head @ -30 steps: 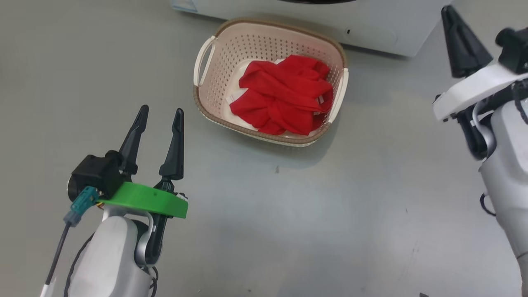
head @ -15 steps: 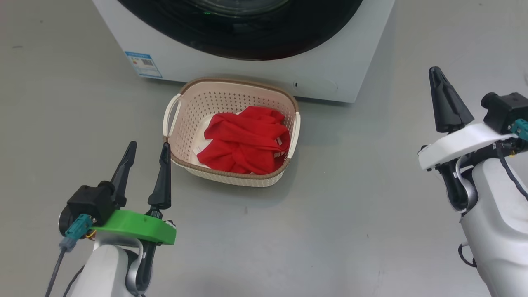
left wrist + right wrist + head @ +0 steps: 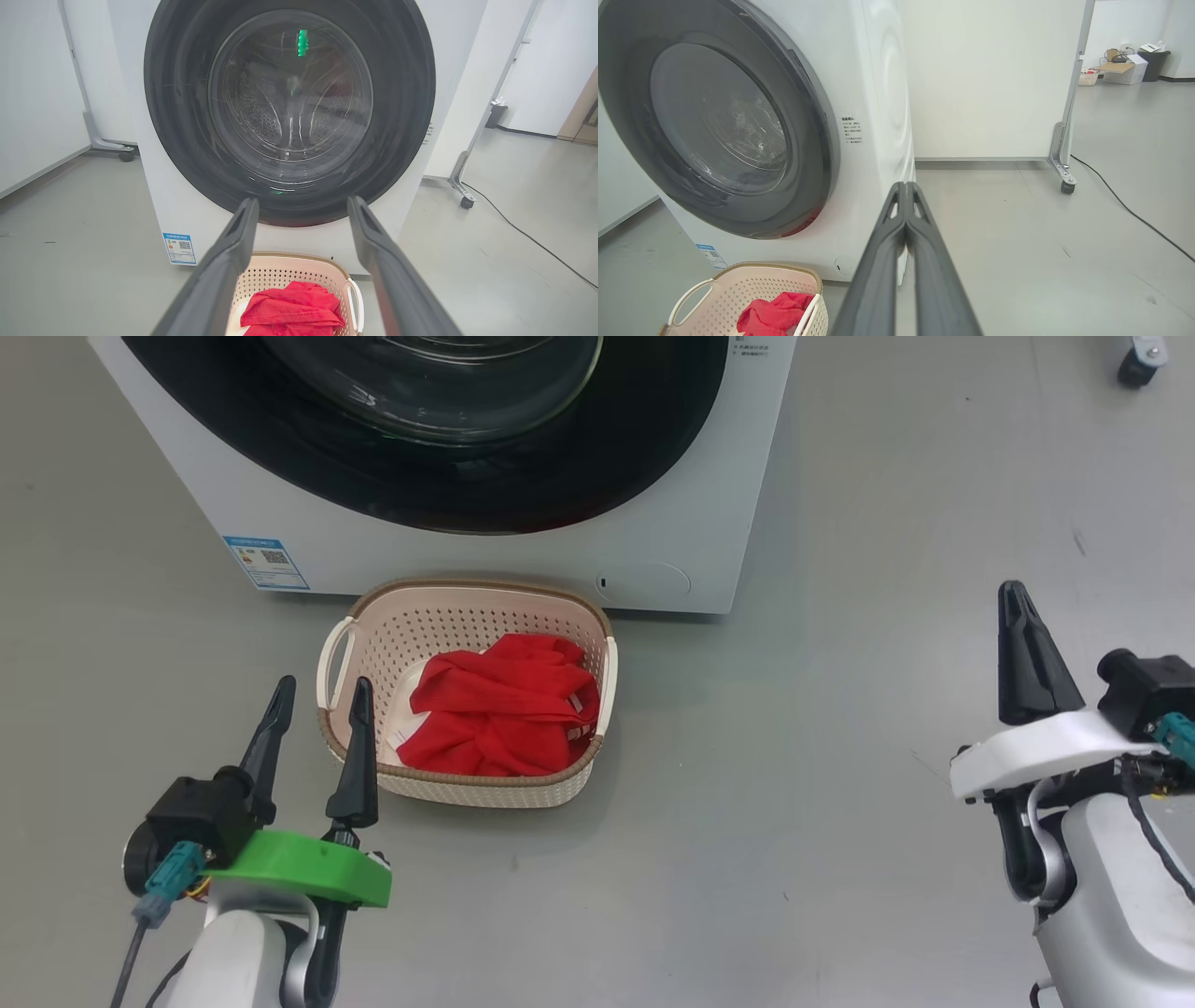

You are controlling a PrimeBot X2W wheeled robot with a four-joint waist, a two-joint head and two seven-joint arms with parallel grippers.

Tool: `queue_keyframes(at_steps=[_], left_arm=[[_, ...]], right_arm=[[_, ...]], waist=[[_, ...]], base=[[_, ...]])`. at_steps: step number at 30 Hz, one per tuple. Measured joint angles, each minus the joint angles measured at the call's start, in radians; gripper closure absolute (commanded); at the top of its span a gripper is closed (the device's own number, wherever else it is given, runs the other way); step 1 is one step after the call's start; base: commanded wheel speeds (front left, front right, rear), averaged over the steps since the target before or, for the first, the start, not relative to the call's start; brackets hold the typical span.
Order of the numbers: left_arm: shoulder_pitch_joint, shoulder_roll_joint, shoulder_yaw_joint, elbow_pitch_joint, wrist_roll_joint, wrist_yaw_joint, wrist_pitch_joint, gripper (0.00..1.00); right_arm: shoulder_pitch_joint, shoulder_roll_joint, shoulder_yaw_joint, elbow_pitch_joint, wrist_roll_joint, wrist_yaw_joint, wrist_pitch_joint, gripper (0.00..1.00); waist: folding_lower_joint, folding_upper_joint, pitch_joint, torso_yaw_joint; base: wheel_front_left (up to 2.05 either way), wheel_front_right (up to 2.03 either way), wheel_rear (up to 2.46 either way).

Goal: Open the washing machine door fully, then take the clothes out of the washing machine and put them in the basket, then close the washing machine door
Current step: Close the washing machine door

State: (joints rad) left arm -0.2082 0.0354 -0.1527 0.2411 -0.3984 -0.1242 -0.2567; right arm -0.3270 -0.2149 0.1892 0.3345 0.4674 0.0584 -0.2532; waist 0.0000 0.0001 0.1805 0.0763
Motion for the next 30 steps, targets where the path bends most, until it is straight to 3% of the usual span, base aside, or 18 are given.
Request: queue_keyframes(at_steps=[7,8,9,10,30], left_arm=[[0.033,0.000,-0.007,-0.001,0.007,0.000,0.000,0.00],[0.036,0.000,-0.007,-0.001,0.010,0.000,0.000,0.00],[0.038,0.000,-0.008,-0.002,0.014,0.000,0.000,0.00],[0.039,0.000,-0.010,-0.003,0.015,0.000,0.000,0.00],[0.050,0.001,-0.032,-0.019,0.020,0.000,0.000,0.00]], right_arm=[[0.105,0.026,-0.016,-0.049,-0.021,-0.009,0.000,1.00],[0.114,0.027,-0.017,-0.056,-0.024,-0.010,0.000,0.85],[0.124,0.027,-0.017,-0.062,-0.029,-0.010,0.000,0.33],[0.134,0.027,-0.021,-0.071,-0.033,-0.018,0.000,0.00],[0.244,0.058,-0.049,-0.168,-0.068,-0.030,0.000,0.00]], waist=[[-0.0001,0.0000,-0.029,-0.017],[0.0000,0.0000,-0.032,-0.019],[0.0000,0.0000,-0.035,-0.022],[0.0000,0.0000,-0.038,-0.025],[-0.0001,0.0000,-0.050,-0.033]], base=[[0.00,0.00,0.00],[0.00,0.00,0.00],[0.00,0.00,0.00],[0.00,0.00,0.00],[0.00,0.00,0.00]])
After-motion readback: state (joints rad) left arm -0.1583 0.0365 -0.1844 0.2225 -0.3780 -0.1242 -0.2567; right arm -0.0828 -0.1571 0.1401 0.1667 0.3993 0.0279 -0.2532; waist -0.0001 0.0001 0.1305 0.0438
